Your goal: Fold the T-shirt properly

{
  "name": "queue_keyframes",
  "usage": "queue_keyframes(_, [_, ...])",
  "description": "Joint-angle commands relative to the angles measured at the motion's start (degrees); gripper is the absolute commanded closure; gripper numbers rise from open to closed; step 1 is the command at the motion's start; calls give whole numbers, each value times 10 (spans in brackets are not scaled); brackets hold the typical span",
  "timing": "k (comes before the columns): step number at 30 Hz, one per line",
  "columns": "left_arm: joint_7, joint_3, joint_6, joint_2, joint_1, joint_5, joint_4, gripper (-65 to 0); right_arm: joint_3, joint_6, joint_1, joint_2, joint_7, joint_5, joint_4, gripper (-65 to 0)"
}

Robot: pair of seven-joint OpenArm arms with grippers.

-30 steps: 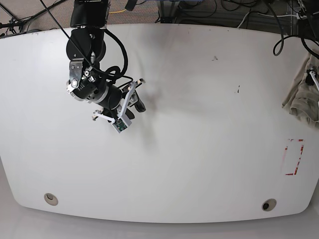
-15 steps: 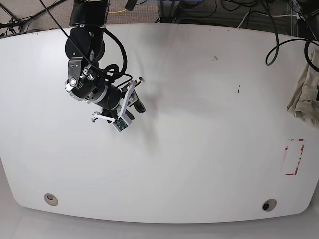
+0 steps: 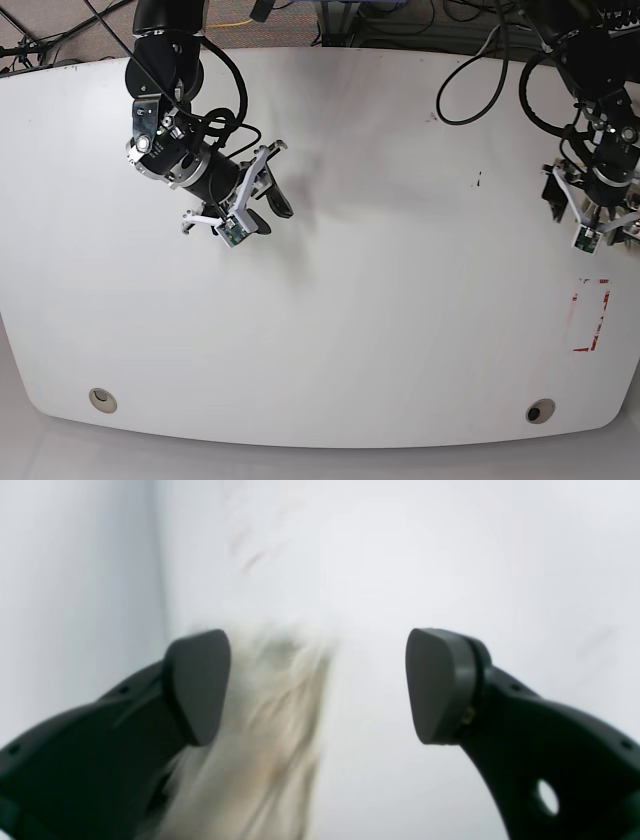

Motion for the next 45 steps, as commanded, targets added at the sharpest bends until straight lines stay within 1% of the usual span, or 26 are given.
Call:
queue_keyframes(1, [-90, 20, 47, 22, 12, 15, 7, -511, 3, 1, 3, 15, 56, 7, -20, -225])
queue_keyframes(4, [-195, 64, 103, 49, 43, 39, -12, -511, 3, 1, -5, 43, 117, -19, -54, -224])
queue_keyframes(7, [-276, 109, 169, 60, 76, 64, -36, -511, 10, 1, -21, 47, 192, -71, -79, -224])
queue_keyframes(8, [-288, 117, 183, 64, 81, 67, -41, -511, 17, 1, -26, 47, 208, -82, -82, -224])
queue_keyframes(10, [-319, 137, 219, 75, 97, 69, -53, -512, 41, 1, -40, 40, 263, -118, -89, -224])
queue_keyframes(13, [-348, 152, 244, 93, 135, 68, -55, -512, 72, 1, -67, 23, 324, -156, -92, -224])
queue_keyframes(17, [-387, 167, 258, 120, 188, 67, -50, -512, 118, 1, -102, 2, 385, -184, -92, -224])
queue_keyframes(20, [-416, 177, 262, 140, 242, 67, -43, -512, 153, 1, -133, -16, 417, -186, -90, -224])
queue_keyframes(24, [-433, 188, 266, 172, 320, 68, -20, -512, 201, 1, -178, -30, 426, -184, -90, -224])
queue_keyframes(26, [-433, 190, 266, 190, 368, 67, 1, -512, 215, 1, -213, -32, 427, -184, -89, -224])
queue_keyframes(28, [-433, 191, 266, 197, 407, 67, 16, -512, 221, 1, -243, -38, 428, -184, -88, -224])
queue_keyframes(30, [-434, 191, 266, 197, 439, 65, 22, -512, 221, 1, -273, -43, 442, -184, -85, -224])
queue_keyframes(35, [-434, 192, 266, 197, 512, 65, 21, -511, 221, 1, -377, -70, 511, -184, -80, -224])
queue_keyframes(40, [-434, 192, 266, 197, 575, 64, 15, -511, 219, 1, -455, -89, 560, -184, -83, -224])
queue_keyframes(43, [-434, 188, 266, 197, 600, 45, 1, -511, 217, 1, -492, -103, 575, -184, -84, -224])
queue_keyframes(45, [-434, 188, 266, 186, 610, 22, -13, -511, 217, 1, -509, -110, 576, -184, -84, -224])
